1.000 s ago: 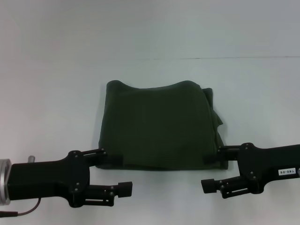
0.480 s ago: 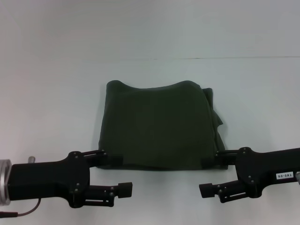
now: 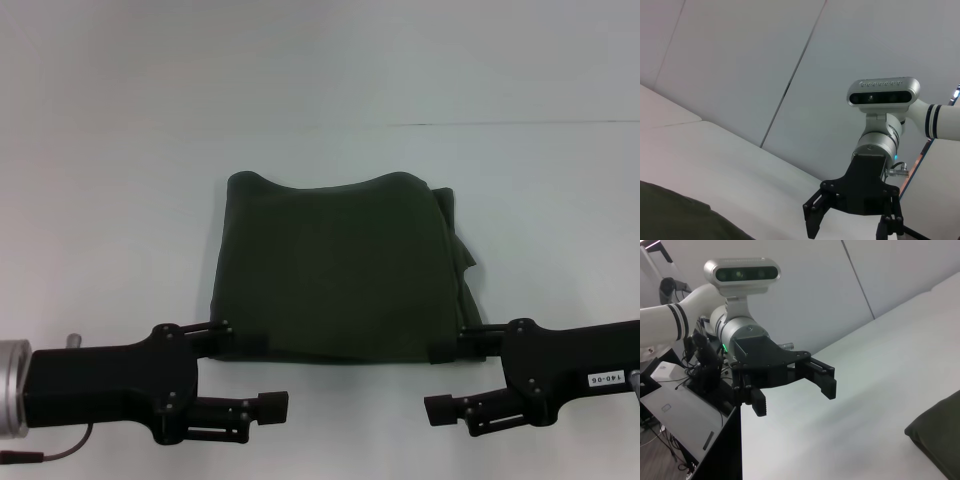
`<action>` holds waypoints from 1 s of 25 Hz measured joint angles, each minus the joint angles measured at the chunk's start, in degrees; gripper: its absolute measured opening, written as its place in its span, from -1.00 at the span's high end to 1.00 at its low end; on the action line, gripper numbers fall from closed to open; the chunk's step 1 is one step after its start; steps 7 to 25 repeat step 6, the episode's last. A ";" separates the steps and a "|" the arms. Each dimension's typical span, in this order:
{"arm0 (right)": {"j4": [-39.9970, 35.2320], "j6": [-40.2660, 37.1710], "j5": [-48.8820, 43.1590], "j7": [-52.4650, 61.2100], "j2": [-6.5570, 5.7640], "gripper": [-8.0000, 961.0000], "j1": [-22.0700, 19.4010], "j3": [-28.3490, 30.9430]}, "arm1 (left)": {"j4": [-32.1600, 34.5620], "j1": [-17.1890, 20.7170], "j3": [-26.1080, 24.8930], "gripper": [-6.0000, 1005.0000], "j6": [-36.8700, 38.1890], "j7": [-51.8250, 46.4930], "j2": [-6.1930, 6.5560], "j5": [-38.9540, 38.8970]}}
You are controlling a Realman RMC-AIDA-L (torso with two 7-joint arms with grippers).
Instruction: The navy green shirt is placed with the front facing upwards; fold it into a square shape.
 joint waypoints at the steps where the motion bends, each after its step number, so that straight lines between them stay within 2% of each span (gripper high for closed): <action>1: 0.00 0.02 -0.01 0.00 0.00 -0.87 0.04 0.00 | -0.02 -0.01 0.00 -0.77 -0.01 -0.01 0.00 -0.02; 25: 0.00 0.06 -0.02 0.00 0.07 -0.87 0.33 0.00 | -0.15 -0.08 0.04 -0.77 -0.03 -0.09 0.01 -0.20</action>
